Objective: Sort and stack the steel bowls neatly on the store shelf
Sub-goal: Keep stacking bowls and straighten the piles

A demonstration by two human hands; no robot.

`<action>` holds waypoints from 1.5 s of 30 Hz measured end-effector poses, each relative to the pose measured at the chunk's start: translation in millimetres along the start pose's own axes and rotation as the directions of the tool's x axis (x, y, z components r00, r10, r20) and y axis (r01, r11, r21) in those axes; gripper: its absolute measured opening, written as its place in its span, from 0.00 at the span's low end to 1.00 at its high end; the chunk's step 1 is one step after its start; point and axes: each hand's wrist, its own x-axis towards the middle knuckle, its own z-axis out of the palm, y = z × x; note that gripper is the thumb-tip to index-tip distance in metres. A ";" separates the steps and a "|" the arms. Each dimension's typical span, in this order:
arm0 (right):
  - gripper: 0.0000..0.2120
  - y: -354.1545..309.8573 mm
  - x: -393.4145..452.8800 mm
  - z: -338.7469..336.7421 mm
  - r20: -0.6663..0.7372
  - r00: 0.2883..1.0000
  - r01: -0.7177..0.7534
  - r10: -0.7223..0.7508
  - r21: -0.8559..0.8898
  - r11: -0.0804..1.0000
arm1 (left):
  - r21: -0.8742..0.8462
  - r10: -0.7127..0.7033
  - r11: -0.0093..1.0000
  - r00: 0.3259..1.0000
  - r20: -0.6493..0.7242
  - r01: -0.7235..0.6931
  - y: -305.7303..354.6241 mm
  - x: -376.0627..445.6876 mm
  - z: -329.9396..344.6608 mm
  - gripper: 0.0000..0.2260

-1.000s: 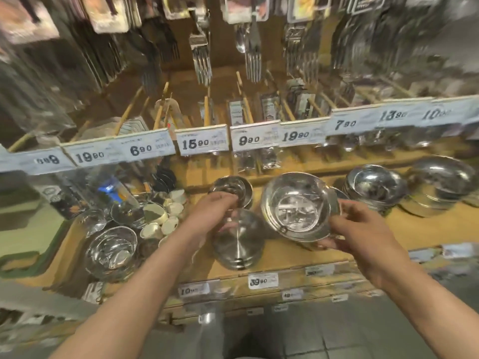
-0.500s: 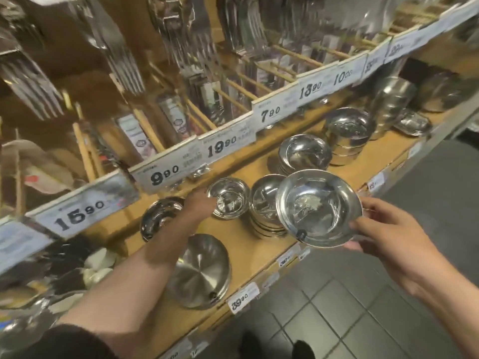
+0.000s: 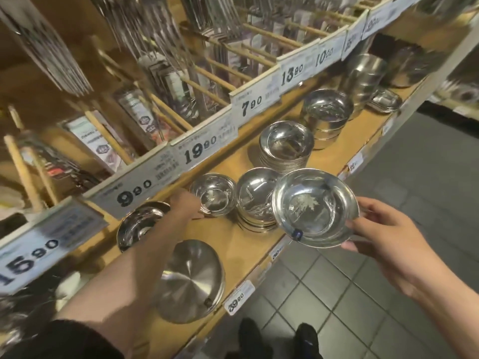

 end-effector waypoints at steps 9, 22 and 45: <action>0.14 -18.9 2.5 -6.5 0.056 0.998 0.018 -0.017 -0.005 1.000 | -0.426 -0.057 0.898 0.989 0.137 0.111 8.8 -62.3 -51.9 0.13; 0.14 -17.6 0.5 -98.3 0.124 0.991 -0.031 0.039 -0.063 0.998 | -0.558 0.009 0.823 0.980 0.199 0.106 32.5 -243.3 -82.3 0.10; 0.10 -88.7 90.8 -150.8 0.350 0.934 -0.025 0.078 -0.154 0.988 | -0.527 0.208 0.849 0.898 0.389 0.032 194.8 -284.8 94.0 0.17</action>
